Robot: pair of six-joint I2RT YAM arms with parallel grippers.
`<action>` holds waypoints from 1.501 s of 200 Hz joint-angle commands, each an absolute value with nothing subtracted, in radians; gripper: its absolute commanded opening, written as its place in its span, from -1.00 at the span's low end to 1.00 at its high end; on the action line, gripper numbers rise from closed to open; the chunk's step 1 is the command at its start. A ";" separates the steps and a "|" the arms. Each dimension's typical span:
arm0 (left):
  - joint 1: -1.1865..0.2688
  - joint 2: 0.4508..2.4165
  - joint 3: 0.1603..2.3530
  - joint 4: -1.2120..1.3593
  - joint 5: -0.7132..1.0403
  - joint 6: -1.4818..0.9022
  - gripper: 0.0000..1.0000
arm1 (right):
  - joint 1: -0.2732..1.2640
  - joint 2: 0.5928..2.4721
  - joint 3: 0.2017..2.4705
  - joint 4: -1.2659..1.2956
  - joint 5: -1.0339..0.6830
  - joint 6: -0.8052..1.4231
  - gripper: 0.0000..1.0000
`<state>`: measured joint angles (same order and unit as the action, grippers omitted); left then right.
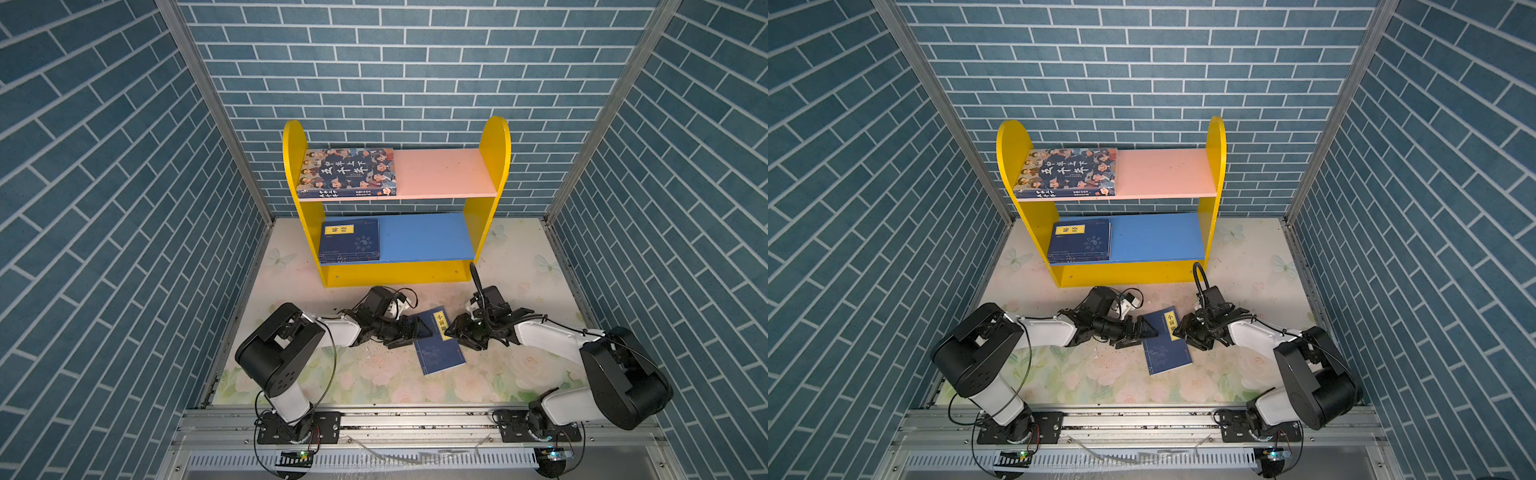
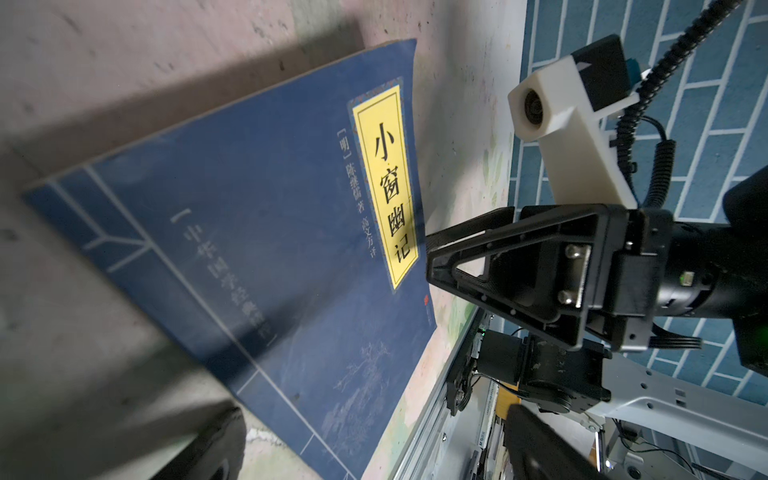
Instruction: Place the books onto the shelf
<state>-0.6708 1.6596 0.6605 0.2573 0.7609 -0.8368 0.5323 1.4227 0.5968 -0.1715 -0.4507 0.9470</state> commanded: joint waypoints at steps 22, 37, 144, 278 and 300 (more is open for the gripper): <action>-0.671 1.605 0.565 0.057 0.633 -0.787 0.99 | 0.539 1.403 0.591 -0.243 -0.361 0.965 0.12; -0.672 1.623 0.564 0.078 0.643 -0.781 0.99 | 0.540 1.427 0.605 -0.248 -0.348 0.945 0.13; -0.680 1.727 0.579 0.186 0.673 -0.809 0.97 | 0.562 1.547 0.609 -0.141 -0.475 0.920 0.13; -0.673 1.607 0.591 0.194 0.682 -0.836 0.90 | 0.583 1.616 0.670 -0.232 -0.466 0.889 0.12; -0.672 1.606 0.594 0.187 0.678 -0.831 0.89 | 0.583 1.619 0.675 -0.217 -0.474 0.890 0.12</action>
<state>-0.6727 1.6085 0.6090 0.2634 0.7189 -0.8528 0.5751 1.5669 0.6987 -0.1120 -0.5106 0.9230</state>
